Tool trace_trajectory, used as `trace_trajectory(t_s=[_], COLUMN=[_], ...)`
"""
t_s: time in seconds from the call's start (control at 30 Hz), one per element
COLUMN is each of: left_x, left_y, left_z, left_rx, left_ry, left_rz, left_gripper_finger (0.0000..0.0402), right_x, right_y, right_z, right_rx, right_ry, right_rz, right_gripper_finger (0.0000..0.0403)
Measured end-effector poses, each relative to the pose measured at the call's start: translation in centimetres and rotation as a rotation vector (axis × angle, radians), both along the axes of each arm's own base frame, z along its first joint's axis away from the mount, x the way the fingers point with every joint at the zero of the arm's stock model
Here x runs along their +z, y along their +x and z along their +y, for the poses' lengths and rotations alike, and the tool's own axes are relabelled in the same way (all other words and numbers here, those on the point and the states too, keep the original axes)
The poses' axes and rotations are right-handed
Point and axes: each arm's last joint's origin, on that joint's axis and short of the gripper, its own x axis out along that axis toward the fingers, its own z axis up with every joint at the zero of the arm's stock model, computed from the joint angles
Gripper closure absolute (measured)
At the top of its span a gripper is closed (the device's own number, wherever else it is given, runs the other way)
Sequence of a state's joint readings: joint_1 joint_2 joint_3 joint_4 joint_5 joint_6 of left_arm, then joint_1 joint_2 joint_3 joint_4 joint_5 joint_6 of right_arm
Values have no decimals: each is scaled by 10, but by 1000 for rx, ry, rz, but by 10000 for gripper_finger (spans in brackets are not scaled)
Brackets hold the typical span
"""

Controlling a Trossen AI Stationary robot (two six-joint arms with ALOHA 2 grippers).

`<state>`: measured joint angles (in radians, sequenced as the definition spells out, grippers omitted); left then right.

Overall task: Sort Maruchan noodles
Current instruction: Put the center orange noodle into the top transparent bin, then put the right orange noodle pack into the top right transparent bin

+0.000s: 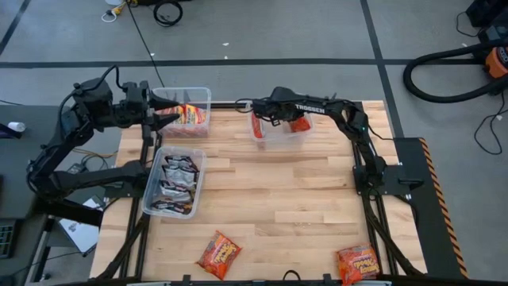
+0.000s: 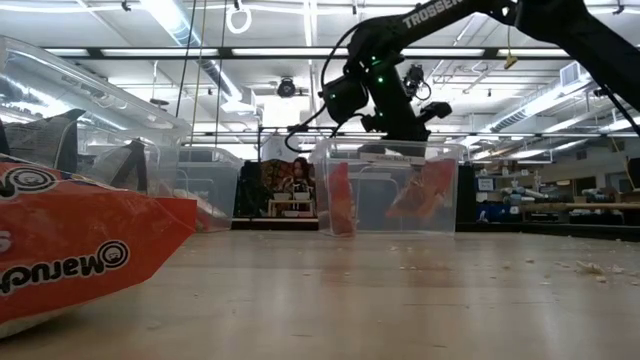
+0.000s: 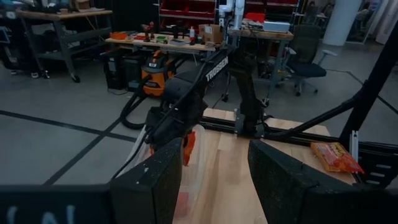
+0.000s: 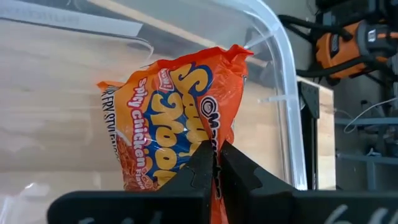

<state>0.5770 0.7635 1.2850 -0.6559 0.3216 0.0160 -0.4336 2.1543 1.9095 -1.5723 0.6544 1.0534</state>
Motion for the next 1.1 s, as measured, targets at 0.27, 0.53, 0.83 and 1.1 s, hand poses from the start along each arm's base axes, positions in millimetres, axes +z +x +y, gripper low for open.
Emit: trace_trajectory(t_s=[0.27, 0.53, 0.83, 1.1], left_x=[-2, 2, 3, -1], left_y=[-9, -24, -29, -29], left_z=[-6, -16, -19, -20], left_rx=[4, 7, -9, -25], left_ry=[-12, -28, -68, -77], left_rz=[10, -47, -69, -33], left_gripper_finger=[214, 214, 214, 214], right_x=[-16, -22, 5, 49], right_y=[-8, -10, 1, 31], right_z=[-8, -9, 0, 54], right_rx=[-32, -40, 39, 284], right_ry=[-3, 17, -6, -65], right_rz=[39, 42, 11, -77], right_gripper_finger=[353, 325, 299, 296])
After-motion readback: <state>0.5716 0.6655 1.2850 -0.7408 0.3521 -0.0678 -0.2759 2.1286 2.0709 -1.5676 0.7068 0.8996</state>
